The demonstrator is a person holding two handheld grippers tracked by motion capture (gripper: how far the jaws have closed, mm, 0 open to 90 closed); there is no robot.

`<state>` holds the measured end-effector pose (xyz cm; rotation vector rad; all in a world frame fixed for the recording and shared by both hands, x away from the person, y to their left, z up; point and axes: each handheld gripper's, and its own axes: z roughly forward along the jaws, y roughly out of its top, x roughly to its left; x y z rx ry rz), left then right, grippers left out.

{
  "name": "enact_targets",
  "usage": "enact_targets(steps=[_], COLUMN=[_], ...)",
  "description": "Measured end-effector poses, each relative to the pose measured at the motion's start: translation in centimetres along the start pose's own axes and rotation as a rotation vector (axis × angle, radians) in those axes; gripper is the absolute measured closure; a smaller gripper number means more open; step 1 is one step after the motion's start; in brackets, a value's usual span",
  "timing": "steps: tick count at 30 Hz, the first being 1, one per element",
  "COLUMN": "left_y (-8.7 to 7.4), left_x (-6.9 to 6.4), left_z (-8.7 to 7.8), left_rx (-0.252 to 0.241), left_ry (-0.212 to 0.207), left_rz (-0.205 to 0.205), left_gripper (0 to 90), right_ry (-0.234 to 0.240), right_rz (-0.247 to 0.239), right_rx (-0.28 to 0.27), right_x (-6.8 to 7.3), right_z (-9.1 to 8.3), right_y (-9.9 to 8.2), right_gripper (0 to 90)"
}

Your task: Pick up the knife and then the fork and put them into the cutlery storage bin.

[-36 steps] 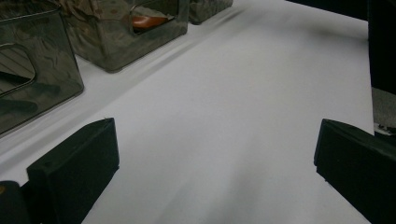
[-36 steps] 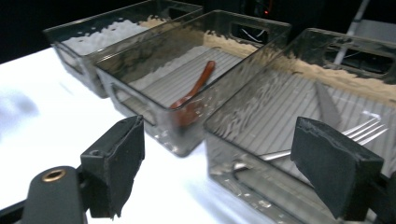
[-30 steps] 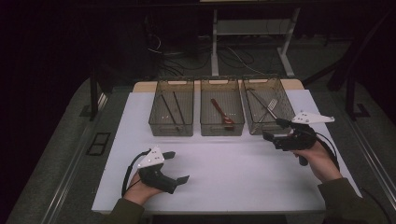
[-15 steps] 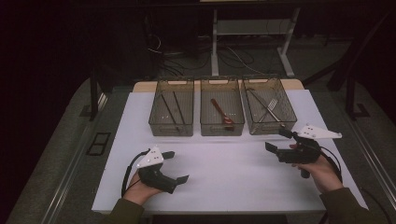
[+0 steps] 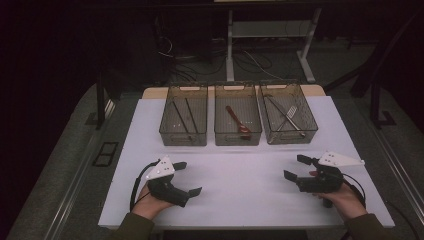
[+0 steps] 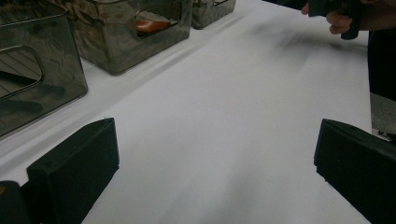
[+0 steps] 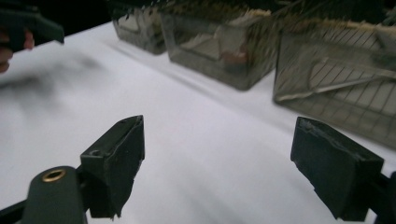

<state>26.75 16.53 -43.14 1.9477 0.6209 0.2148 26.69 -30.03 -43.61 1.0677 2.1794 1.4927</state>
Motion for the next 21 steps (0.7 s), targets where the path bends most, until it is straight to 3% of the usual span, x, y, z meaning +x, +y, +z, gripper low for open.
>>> enact_targets(steps=[11,21], left_y=[-0.1,-0.2], left_x=[0.1,0.2], left_z=[-0.1,-0.1], left_rx=[-0.009,0.008], left_ry=[0.004,0.008], left_rz=[-0.010,-0.011], left_gripper=[0.0,0.0], right_ry=[-0.020,-0.032], right_rz=[-0.038,-0.037], right_rx=[0.082,0.075], right_x=[0.7,0.2], right_z=[-0.1,-0.3], right_y=[-1.6,-1.5], right_gripper=[16.9,14.3])
